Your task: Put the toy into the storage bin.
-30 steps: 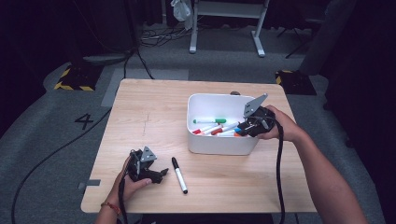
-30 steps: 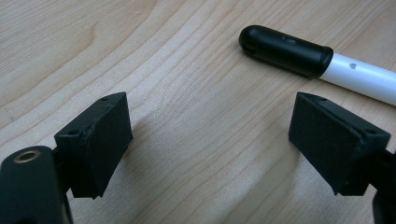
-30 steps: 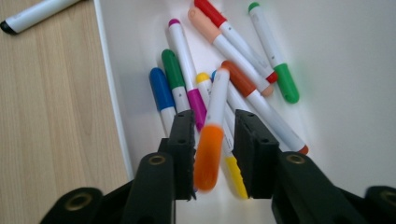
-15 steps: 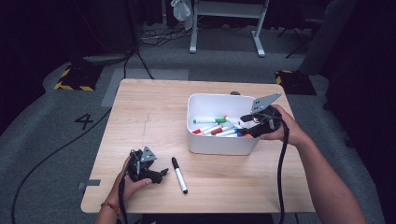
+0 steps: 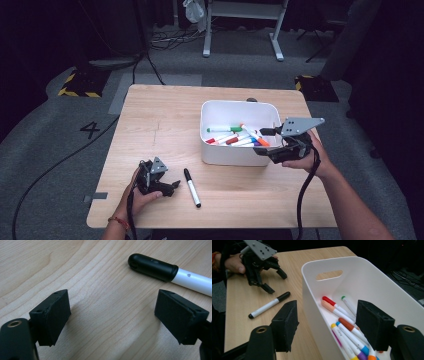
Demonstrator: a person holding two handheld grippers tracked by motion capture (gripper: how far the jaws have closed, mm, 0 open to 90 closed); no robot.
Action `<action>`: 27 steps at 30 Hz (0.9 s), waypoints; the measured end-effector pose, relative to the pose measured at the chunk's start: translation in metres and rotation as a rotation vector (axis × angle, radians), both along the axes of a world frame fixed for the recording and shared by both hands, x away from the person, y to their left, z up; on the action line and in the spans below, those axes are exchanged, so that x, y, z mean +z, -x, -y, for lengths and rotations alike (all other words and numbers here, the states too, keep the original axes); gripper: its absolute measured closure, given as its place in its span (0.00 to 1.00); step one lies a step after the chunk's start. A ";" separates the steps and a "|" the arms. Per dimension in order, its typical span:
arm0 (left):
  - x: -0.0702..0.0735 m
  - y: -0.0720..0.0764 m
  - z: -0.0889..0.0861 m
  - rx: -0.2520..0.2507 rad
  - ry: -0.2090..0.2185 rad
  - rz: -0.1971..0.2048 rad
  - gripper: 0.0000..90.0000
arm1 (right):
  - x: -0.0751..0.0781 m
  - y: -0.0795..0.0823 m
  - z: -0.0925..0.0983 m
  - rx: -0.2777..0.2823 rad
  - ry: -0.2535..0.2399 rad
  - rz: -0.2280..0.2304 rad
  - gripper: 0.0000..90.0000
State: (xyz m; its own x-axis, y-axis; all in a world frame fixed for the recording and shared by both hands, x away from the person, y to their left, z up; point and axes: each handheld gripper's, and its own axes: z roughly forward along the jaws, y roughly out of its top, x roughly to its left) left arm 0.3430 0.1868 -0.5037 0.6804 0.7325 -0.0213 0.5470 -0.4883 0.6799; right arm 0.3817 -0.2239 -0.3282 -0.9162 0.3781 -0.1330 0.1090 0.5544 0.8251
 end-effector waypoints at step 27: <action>0.000 0.001 -0.002 -0.009 -0.005 -0.002 0.15 | -0.127 0.041 -0.139 0.170 0.133 -0.131 0.38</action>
State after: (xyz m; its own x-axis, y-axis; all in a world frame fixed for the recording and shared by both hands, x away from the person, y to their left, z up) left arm 0.3423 0.1884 -0.5033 0.6871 0.7264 -0.0184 0.5436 -0.4970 0.6764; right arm 0.3412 -0.0850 -0.4556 -0.9777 0.2044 -0.0473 0.1062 0.6767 0.7286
